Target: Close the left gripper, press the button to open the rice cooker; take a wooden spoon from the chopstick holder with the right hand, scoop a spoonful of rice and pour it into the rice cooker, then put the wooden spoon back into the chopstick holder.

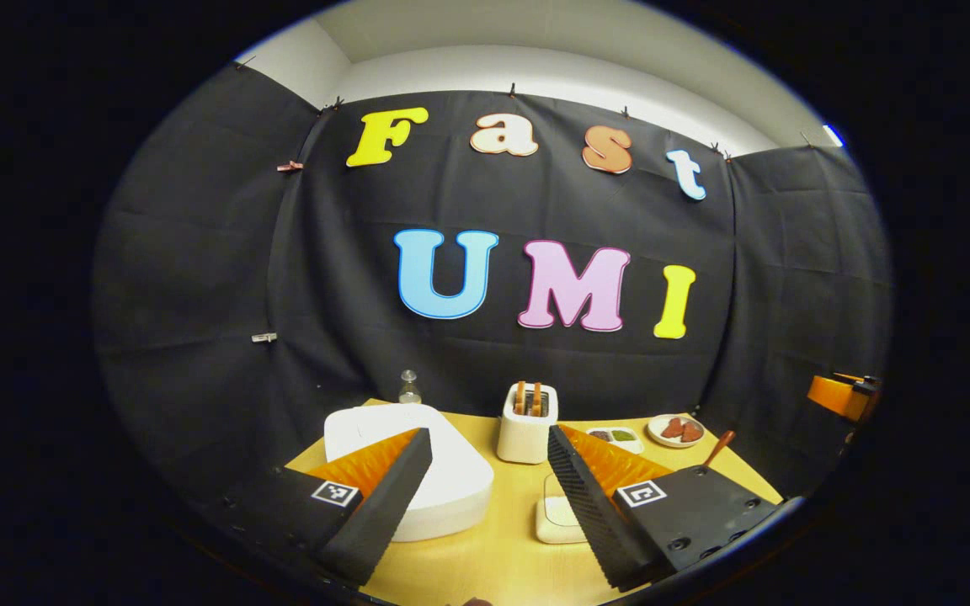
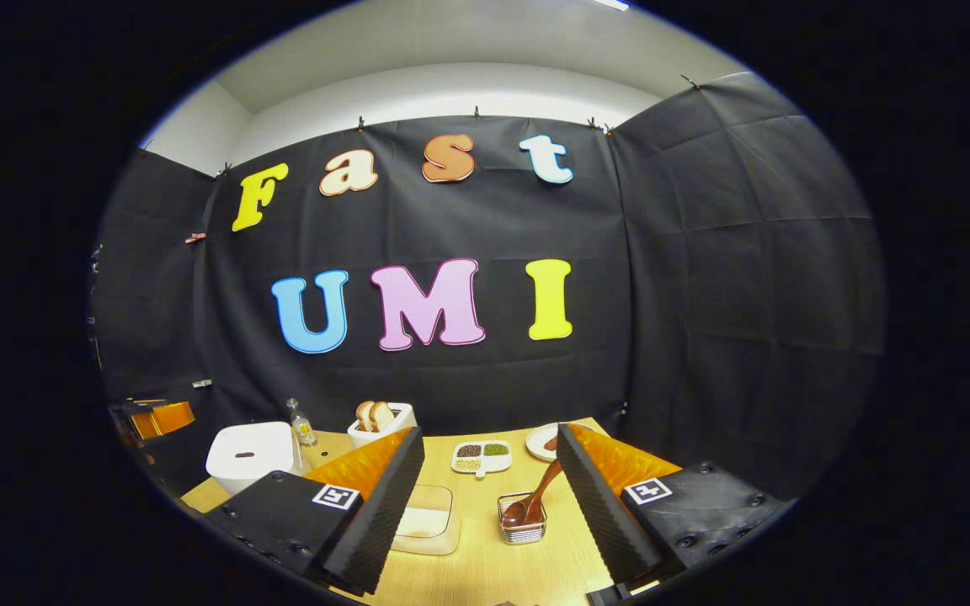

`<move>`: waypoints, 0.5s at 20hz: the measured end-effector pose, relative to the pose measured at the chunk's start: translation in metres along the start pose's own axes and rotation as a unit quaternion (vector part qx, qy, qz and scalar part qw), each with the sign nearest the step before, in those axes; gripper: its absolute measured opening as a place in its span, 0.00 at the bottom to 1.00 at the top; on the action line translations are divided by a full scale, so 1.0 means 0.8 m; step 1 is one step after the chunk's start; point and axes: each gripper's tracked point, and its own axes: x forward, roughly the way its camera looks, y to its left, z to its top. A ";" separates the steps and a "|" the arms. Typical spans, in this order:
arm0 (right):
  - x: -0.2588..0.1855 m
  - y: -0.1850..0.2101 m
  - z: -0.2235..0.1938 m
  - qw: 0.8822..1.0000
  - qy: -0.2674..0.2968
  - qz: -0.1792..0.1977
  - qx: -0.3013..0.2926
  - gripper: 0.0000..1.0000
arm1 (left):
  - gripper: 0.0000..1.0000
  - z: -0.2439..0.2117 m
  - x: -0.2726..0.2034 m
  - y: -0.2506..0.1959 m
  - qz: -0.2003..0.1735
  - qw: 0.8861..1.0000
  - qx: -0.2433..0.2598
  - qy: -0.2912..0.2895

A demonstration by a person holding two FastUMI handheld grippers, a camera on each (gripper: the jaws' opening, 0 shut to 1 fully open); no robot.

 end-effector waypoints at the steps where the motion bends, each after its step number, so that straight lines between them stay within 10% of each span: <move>1: -0.012 0.001 -0.005 1.000 0.000 -0.004 -0.004 1.00 | 0.96 -0.001 -0.012 0.001 -0.004 1.000 0.002 -0.002; 10: -0.056 0.020 -0.026 0.999 0.026 -0.022 0.008 0.98 | 0.95 -0.016 -0.057 0.015 -0.026 1.000 0.008 0.006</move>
